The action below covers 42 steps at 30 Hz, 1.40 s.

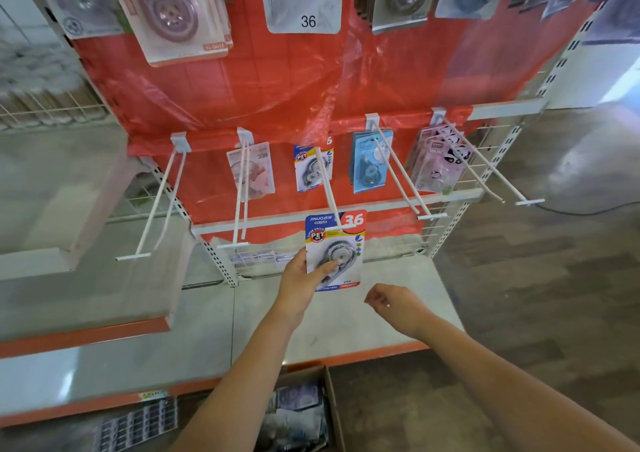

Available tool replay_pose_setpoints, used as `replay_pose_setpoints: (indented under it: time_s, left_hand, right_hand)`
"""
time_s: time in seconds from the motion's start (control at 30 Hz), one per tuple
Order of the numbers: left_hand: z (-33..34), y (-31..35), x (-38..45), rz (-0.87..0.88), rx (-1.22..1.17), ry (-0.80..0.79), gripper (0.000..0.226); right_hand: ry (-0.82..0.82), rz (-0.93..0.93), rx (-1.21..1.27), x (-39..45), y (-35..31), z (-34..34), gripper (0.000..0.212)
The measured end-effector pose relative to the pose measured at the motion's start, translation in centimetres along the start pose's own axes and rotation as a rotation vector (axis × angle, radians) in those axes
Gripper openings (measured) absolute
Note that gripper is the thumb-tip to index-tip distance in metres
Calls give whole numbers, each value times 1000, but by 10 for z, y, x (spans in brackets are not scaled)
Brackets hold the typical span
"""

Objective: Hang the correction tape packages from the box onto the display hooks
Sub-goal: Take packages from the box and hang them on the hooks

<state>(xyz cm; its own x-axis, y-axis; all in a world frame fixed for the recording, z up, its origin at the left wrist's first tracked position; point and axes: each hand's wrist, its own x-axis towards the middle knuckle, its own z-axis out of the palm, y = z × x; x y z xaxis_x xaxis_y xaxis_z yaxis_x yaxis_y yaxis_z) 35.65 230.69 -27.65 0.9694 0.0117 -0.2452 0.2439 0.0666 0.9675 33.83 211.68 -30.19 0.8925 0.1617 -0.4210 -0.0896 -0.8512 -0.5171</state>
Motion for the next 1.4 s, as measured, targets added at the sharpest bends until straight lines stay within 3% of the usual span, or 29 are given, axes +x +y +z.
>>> replay_pose_setpoints:
  time_s: [0.6, 0.83, 1.0, 1.17, 1.4]
  left_hand:
    - [-2, -14, 12, 24, 28, 32, 39]
    - [-1, -4, 56, -39, 128, 79, 22]
    - [2, 11, 109, -83, 105, 178, 42]
    - [9, 25, 156, -98, 48, 260, 46]
    - [13, 22, 178, -123, 61, 157, 22]
  right_hand:
    - [-54, -22, 11, -2, 2, 24, 26]
    - [-62, -15, 23, 16, 1, 22, 25]
    - [-34, -6, 5, 38, 1, 8, 24]
    - [-26, 17, 16, 55, 3, 3, 25]
    - [-27, 86, -2, 52, 20, 13, 26]
